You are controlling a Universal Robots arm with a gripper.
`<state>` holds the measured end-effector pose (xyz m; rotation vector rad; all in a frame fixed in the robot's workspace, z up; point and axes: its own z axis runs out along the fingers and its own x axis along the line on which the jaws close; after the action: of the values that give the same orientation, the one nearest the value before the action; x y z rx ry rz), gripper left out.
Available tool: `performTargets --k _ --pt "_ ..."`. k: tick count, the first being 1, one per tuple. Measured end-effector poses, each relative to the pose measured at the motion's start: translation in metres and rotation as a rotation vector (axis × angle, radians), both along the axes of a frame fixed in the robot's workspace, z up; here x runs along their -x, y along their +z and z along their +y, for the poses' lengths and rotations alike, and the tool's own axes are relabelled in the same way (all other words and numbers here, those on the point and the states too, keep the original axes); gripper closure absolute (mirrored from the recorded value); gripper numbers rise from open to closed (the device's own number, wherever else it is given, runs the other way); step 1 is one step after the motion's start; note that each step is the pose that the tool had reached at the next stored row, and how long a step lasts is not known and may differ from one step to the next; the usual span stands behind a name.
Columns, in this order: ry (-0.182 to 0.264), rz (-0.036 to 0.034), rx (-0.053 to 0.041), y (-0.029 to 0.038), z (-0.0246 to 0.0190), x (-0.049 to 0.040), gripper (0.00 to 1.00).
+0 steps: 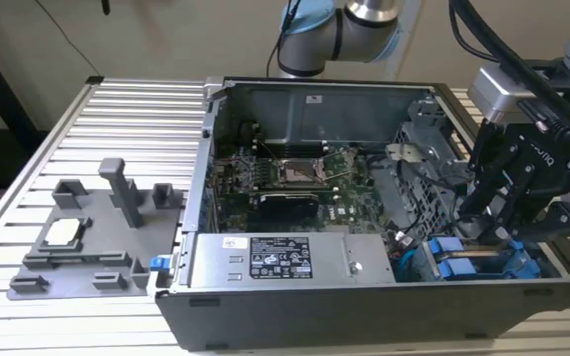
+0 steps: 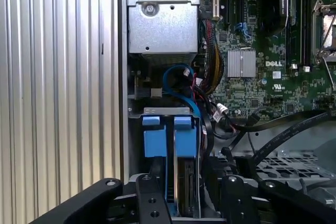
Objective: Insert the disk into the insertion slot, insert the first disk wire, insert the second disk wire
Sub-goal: 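Insert the disk into the insertion slot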
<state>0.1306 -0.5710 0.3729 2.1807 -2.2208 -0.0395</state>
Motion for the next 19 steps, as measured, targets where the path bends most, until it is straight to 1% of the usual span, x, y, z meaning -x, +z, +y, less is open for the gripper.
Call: performTargets --k 1,5,11,16,19 --pt "0.000 0.0000 -0.0006 0.0003 0.0000 0.0000 0.53" --pt "0.000 0.0000 -0.0030 0.0019 0.0001 0.0000 0.53" --pt "0.000 -0.0002 -0.0028 0.0020 0.0001 -0.0004 0.53" --pt "0.000 -0.0002 -0.0030 0.0019 0.0001 -0.0063 0.53" --pt "0.001 -0.0004 -0.0034 0.0019 0.0002 -0.0124 0.53"
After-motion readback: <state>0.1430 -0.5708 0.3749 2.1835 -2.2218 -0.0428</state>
